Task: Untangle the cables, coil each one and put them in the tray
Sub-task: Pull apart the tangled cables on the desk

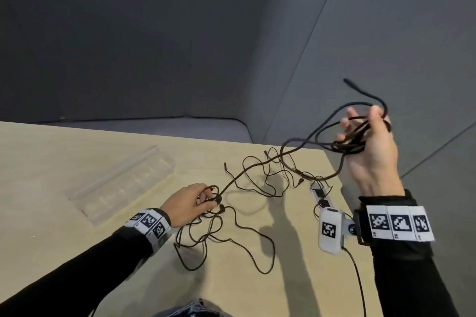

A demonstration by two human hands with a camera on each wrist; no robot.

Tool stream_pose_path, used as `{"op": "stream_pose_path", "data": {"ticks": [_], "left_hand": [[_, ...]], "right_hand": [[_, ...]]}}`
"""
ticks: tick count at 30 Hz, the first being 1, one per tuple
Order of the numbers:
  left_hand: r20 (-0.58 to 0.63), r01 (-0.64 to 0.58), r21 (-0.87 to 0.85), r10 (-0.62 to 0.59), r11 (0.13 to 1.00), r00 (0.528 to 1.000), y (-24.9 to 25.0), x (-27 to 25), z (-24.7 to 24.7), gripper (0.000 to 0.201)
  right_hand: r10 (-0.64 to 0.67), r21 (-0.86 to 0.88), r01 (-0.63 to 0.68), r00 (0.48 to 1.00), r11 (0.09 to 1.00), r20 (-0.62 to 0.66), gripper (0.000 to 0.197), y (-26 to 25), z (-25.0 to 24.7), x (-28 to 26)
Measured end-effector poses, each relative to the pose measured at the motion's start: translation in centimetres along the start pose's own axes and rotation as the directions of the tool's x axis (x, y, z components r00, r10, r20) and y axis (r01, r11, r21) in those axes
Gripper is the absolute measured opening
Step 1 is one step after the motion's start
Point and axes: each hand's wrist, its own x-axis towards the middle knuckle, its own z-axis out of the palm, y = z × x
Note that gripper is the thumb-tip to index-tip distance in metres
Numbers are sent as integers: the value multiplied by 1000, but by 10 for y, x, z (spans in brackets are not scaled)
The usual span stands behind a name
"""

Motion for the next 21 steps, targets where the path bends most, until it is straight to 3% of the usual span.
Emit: {"op": "stream_pose_path", "data": {"ticks": [4,7,9,11,13,15,17,18,19,21], "left_hand": [[58,120,-27,-118,992,991,-19,-5,3,22],[27,94,-182,-90,979,996,-13,-10,1,10],[-11,56,-239,-61,969,998,-3,-10,-1,10],[-49,50,-257,-65,965,997,10,-8,-5,14],[-93,32,-309,-63,951,994,24,-6,-11,14],[-124,-14,-349,-31,937,992,38,-4,-16,13],[-132,-62,-355,16,933,991,51,-6,-21,13],[-132,-77,-368,30,927,991,54,-7,-23,14],[-135,-78,-392,26,916,990,56,-9,-25,13],[-134,-63,-451,2,890,991,52,-12,-28,11]], "right_hand": [[0,165,-8,999,986,47,21,-20,-5,8],[-6,178,2,1000,984,20,19,-21,-2,6],[-13,31,13,1000,999,11,22,-12,3,1],[-100,-280,125,990,952,100,20,5,6,-8],[-103,-580,317,923,750,372,16,30,8,-24],[134,-738,465,796,490,591,38,62,10,-45],[344,-789,598,718,142,605,66,91,10,-60],[365,-755,656,707,-19,606,67,102,11,-66],[357,-723,683,704,-103,614,56,108,13,-69],[333,-721,690,697,-66,635,32,110,15,-69]]}}
